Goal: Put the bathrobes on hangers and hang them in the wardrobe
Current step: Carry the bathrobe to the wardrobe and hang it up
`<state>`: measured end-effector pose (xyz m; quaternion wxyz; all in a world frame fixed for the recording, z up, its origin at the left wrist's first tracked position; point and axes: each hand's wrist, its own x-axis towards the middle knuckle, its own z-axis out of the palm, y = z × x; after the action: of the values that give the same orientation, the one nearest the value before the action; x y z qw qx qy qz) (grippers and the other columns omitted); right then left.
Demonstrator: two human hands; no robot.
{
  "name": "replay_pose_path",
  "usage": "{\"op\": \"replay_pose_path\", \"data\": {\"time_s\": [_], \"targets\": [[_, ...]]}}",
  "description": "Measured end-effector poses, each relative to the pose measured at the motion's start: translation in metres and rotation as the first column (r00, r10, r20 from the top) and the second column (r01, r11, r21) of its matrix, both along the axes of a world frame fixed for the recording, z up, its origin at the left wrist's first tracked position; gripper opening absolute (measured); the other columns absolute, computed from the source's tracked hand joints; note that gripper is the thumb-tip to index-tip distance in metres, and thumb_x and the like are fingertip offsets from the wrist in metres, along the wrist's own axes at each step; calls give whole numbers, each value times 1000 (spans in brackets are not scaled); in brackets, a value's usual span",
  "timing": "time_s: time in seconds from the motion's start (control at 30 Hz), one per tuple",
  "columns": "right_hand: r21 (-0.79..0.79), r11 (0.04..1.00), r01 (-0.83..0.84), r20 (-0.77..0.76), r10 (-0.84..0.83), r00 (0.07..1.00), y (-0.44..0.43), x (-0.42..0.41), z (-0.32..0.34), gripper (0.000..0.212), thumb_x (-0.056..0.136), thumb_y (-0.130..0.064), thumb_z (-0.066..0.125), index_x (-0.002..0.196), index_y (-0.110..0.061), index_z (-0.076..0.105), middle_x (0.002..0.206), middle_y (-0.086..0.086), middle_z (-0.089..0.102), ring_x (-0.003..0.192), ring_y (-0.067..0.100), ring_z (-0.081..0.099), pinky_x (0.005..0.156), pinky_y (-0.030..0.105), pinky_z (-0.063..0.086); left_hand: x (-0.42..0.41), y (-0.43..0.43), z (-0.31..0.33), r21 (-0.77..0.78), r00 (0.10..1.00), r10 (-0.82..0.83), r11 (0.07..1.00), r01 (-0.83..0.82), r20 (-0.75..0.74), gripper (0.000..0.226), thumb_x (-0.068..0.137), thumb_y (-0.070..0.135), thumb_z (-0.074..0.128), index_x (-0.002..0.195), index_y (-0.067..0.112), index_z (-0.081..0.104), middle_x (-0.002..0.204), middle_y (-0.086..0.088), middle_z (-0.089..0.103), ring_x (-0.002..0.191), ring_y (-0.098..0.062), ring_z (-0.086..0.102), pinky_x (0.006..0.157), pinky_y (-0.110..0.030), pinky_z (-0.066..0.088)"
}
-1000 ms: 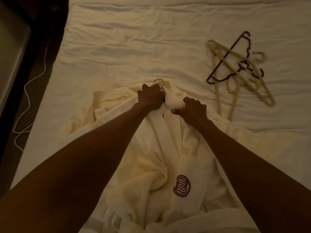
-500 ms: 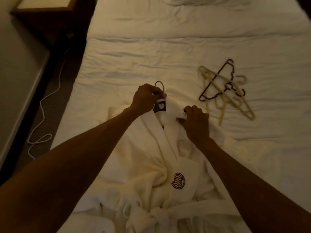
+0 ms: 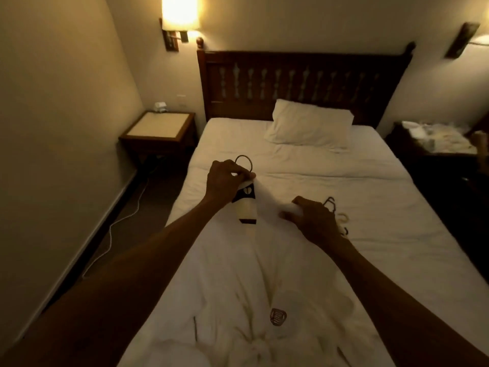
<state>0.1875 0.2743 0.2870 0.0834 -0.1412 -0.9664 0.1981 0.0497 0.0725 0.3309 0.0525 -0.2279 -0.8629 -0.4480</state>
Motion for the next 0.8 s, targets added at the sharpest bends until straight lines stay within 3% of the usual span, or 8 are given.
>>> {"op": "replay_pose_path", "data": {"time_s": [0.13, 0.3, 0.37, 0.47, 0.53, 0.63, 0.7, 0.8], "targets": [[5, 997, -72, -43, 73, 996, -36, 26, 84, 46, 83, -64, 58, 105, -24, 60, 103, 0, 67, 94, 25, 61, 71, 34, 43, 29, -36, 81, -3, 998, 14, 1000, -15, -57, 14, 84, 27, 77, 92, 17, 80, 91, -3, 72, 83, -13, 62, 75, -32, 52], [-39, 979, -198, -89, 194, 977, -80, 47, 182, 56, 86, -65, 54, 122, -21, 54, 115, 3, 65, 98, 25, 60, 74, 32, 41, 78, -59, 178, -53, 973, -74, 997, 64, -219, 14, 87, 22, 73, 95, 12, 79, 80, 10, 66, 69, 10, 56, 67, -3, 39], [-59, 960, -275, -89, 269, 959, -93, 57, 215, 52, 90, -61, 51, 120, -18, 54, 114, 5, 65, 98, 26, 60, 74, 33, 40, 100, -72, 210, -63, 958, -57, 997, 41, -281, 13, 86, 24, 75, 92, 13, 80, 76, 19, 61, 73, 15, 57, 65, 0, 36], [-31, 939, -343, -148, 335, 930, -110, 82, 256, 49, 95, -54, 47, 128, -17, 50, 126, 7, 60, 112, 28, 57, 82, 33, 39, 132, -95, 252, -32, 940, 7, 999, -19, -341, 22, 83, 40, 74, 91, 21, 80, 83, 11, 70, 79, -5, 65, 72, -19, 50], [9, 934, -356, -286, 343, 895, -124, 102, 280, 53, 97, -50, 48, 139, -18, 45, 137, 6, 55, 121, 26, 52, 92, 30, 36, 155, -112, 283, -4, 921, 69, 997, -77, -383, 36, 77, 58, 68, 92, 27, 80, 89, 9, 71, 81, -7, 62, 72, -24, 49], [131, 908, -397, -501, 407, 764, -150, 129, 312, 45, 95, -45, 55, 127, -13, 57, 113, 7, 65, 101, 21, 59, 79, 21, 33, 196, -139, 326, 20, 883, 164, 985, -173, -439, 46, 73, 67, 63, 93, 29, 79, 90, 11, 69, 81, -3, 59, 69, -19, 44], [130, 879, -459, -542, 450, 710, -170, 144, 328, 37, 95, -43, 55, 114, -12, 61, 91, 2, 63, 82, 17, 57, 70, 24, 35, 226, -162, 347, 28, 860, 214, 973, -227, -462, 40, 77, 60, 68, 96, 26, 80, 93, 9, 69, 83, -4, 59, 68, -20, 43], [128, 846, -517, -527, 500, 687, -211, 154, 347, 33, 94, -51, 52, 98, -19, 58, 81, -7, 55, 73, 14, 54, 67, 30, 41, 269, -207, 371, 9, 885, 256, 962, -274, -389, 27, 82, 47, 74, 97, 24, 79, 91, 9, 69, 85, -6, 61, 67, -17, 42]]}}
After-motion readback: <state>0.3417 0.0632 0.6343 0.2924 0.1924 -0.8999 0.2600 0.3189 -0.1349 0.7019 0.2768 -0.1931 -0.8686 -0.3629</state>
